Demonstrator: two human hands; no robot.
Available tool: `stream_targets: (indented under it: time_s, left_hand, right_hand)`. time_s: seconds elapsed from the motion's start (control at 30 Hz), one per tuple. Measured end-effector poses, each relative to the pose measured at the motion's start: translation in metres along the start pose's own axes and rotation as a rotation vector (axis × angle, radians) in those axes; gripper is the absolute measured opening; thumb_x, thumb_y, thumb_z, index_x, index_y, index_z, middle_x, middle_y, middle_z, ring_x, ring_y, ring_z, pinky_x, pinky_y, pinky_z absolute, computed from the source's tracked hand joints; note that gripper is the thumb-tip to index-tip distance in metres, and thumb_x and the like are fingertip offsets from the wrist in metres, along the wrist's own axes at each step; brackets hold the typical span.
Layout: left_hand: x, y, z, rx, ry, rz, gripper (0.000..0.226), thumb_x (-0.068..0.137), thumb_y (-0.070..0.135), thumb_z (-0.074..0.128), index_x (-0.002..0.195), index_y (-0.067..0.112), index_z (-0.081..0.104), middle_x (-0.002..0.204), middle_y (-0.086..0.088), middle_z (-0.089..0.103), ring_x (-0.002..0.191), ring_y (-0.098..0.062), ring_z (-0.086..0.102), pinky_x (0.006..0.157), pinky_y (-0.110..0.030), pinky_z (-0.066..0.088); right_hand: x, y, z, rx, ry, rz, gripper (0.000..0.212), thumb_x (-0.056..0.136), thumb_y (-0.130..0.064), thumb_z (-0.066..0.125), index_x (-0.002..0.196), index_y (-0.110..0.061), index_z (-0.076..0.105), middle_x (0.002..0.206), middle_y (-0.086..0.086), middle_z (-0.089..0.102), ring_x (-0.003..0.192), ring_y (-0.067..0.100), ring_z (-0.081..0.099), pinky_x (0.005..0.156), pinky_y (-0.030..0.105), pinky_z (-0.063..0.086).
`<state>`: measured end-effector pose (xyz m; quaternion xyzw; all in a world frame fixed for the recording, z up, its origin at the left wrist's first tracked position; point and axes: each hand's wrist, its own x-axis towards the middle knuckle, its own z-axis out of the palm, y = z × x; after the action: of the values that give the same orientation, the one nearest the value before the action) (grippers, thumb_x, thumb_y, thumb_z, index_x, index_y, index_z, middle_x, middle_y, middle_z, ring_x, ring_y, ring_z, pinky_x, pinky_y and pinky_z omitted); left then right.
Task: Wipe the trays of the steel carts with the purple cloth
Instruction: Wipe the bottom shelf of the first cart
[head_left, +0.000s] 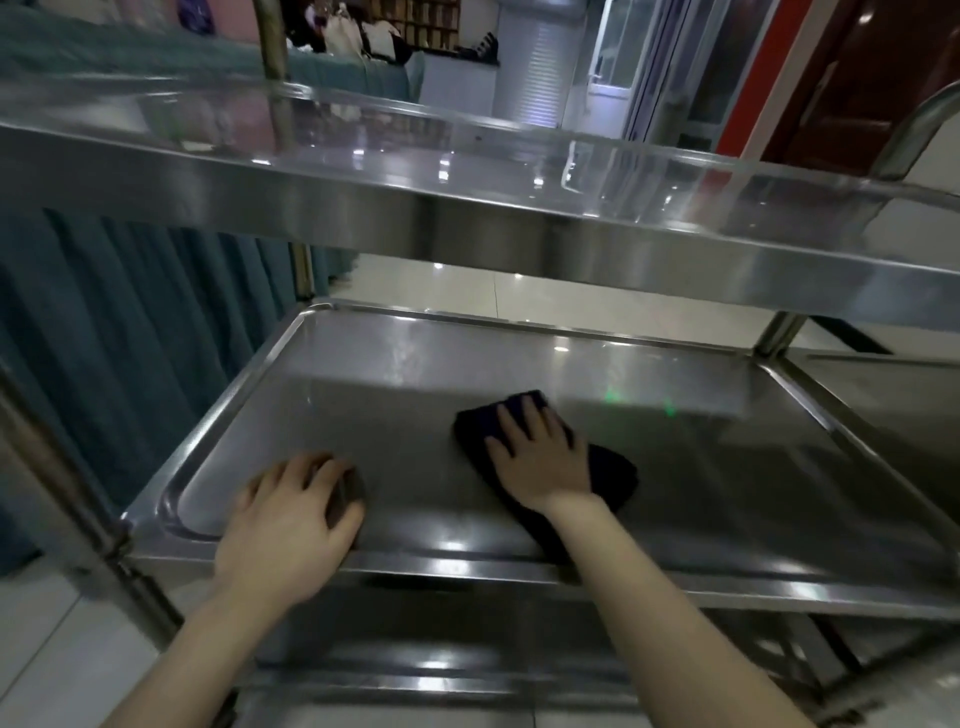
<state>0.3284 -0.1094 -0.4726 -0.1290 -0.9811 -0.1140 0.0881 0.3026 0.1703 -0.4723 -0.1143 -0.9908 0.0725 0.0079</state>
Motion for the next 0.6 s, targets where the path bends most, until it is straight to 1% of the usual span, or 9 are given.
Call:
stream_targets:
  time_s: [0.07,0.13,0.17,0.2,0.27,0.37,0.43,0.53,0.6]
  left_hand:
    - [0.001,-0.004,0.001,-0.024,0.003,0.013,0.056,0.083,0.061,0.028,0.124,0.034,0.056,0.129,0.006,0.054,0.116,-0.021,0.052,0.095,-0.041,0.041]
    - [0.001,-0.006,0.0,-0.054,0.007,0.03,0.056,0.083,0.059,0.029,0.124,0.032,0.057,0.128,0.005,0.055,0.115,-0.022,0.053,0.093,-0.041,0.041]
    - [0.0,-0.007,0.0,-0.058,0.01,0.034,0.056,0.083,0.059,0.03,0.123,0.032,0.058,0.127,0.005,0.056,0.113,-0.022,0.054,0.091,-0.041,0.042]
    - [0.0,-0.008,0.001,-0.059,0.016,0.034,0.055,0.083,0.058,0.03,0.121,0.032,0.058,0.126,0.005,0.057,0.111,-0.023,0.055,0.09,-0.041,0.042]
    - [0.001,-0.007,0.0,-0.062,0.032,0.019,0.052,0.082,0.058,0.032,0.119,0.032,0.059,0.124,0.005,0.058,0.109,-0.024,0.056,0.089,-0.041,0.043]
    - [0.002,-0.002,0.001,-0.055,0.04,0.007,0.046,0.084,0.055,0.038,0.117,0.031,0.059,0.122,0.003,0.058,0.108,-0.025,0.055,0.087,-0.041,0.043]
    - [0.001,0.0,0.002,-0.054,0.04,-0.01,0.041,0.086,0.052,0.044,0.117,0.03,0.059,0.122,0.001,0.057,0.109,-0.027,0.053,0.087,-0.042,0.043]
    - [0.001,0.003,0.003,-0.047,0.04,-0.021,0.039,0.089,0.05,0.049,0.119,0.027,0.058,0.124,-0.003,0.057,0.11,-0.03,0.053,0.09,-0.044,0.043]
    - [0.002,0.003,0.003,-0.063,0.045,-0.017,0.039,0.091,0.05,0.046,0.12,0.026,0.058,0.124,-0.005,0.057,0.11,-0.032,0.053,0.09,-0.044,0.043]
  right_hand:
    - [-0.006,-0.056,0.01,-0.009,-0.061,-0.17,0.06,0.097,-0.06,0.017,0.154,-0.041,0.006,0.163,-0.01,-0.007,0.149,0.016,-0.006,0.116,0.049,0.001]
    - [-0.008,-0.062,0.007,0.013,-0.116,-0.252,0.061,0.097,-0.063,0.016,0.153,-0.043,0.003,0.162,-0.012,-0.01,0.149,0.015,-0.006,0.117,0.046,-0.001]
    - [-0.01,-0.048,0.002,0.031,-0.129,-0.247,0.061,0.097,-0.064,0.016,0.153,-0.044,0.003,0.162,-0.014,-0.01,0.149,0.013,-0.005,0.118,0.044,0.0]
    - [-0.012,-0.026,-0.002,0.036,-0.122,-0.208,0.06,0.097,-0.064,0.017,0.153,-0.045,0.004,0.162,-0.015,-0.009,0.149,0.013,-0.003,0.119,0.042,0.001]
    - [-0.023,0.035,-0.014,0.006,-0.092,-0.037,0.058,0.098,-0.062,0.02,0.153,-0.046,0.006,0.162,-0.015,-0.008,0.15,0.014,0.002,0.119,0.04,0.005]
    - [-0.058,0.134,-0.036,-0.014,-0.099,0.271,0.058,0.099,-0.059,0.022,0.153,-0.044,0.007,0.163,-0.012,-0.006,0.15,0.014,0.003,0.12,0.044,0.008]
    - [-0.079,0.164,-0.045,-0.004,-0.123,0.387,0.058,0.1,-0.059,0.021,0.153,-0.042,0.006,0.163,-0.01,-0.007,0.15,0.015,-0.001,0.12,0.046,0.007]
    - [-0.085,0.136,-0.038,-0.02,-0.113,0.357,0.058,0.1,-0.057,0.02,0.154,-0.04,0.005,0.163,-0.007,-0.009,0.15,0.016,-0.003,0.119,0.046,0.004]
    - [-0.079,0.083,-0.024,-0.046,-0.078,0.22,0.059,0.099,-0.058,0.02,0.154,-0.04,0.005,0.163,-0.008,-0.01,0.15,0.015,-0.004,0.119,0.046,0.003]
